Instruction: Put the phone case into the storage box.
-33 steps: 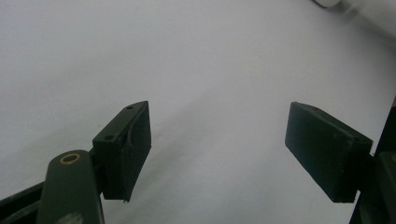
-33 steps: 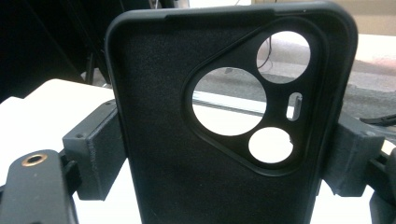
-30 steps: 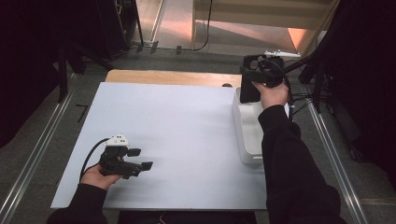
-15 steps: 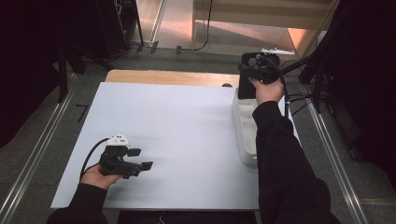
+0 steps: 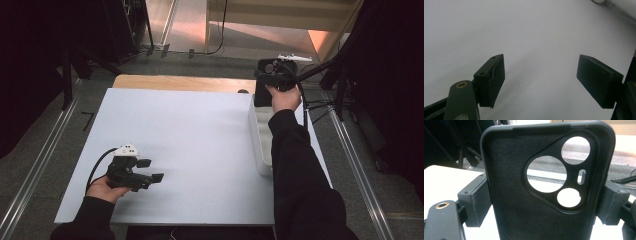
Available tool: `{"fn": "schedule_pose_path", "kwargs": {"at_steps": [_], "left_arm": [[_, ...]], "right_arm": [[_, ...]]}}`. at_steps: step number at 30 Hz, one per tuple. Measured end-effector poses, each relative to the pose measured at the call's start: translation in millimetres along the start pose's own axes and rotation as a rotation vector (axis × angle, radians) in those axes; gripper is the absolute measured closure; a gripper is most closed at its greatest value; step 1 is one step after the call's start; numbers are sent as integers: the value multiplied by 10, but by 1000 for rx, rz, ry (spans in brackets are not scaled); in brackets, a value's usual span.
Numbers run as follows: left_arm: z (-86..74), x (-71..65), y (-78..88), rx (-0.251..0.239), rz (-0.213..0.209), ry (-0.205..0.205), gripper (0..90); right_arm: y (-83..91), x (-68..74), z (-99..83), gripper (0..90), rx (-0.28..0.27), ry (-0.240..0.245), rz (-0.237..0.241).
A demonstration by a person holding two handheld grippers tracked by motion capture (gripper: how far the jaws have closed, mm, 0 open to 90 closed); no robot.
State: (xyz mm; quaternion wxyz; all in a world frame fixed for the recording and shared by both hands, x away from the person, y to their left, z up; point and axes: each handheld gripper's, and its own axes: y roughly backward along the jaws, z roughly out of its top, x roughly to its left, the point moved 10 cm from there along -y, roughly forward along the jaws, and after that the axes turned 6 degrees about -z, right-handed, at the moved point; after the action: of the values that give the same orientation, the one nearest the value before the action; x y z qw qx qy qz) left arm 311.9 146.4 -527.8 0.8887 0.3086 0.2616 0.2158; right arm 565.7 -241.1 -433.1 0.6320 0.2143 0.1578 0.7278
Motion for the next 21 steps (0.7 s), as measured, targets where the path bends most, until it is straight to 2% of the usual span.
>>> {"fn": "schedule_pose_path", "kwargs": {"at_steps": [8, 14, 21], "left_arm": [[2, -2, 1, -1, -3, -3, 226], [-2, -6, -1, 2, -4, -2, 226], [0, -7, -3, 0, -4, -1, 226]], "right_arm": [[-69, 9, -106, 129, 29, 9, -20], [-122, -34, -206, 129, 26, -16, -25], [-156, -35, -308, 127, 38, -21, -24]]}}
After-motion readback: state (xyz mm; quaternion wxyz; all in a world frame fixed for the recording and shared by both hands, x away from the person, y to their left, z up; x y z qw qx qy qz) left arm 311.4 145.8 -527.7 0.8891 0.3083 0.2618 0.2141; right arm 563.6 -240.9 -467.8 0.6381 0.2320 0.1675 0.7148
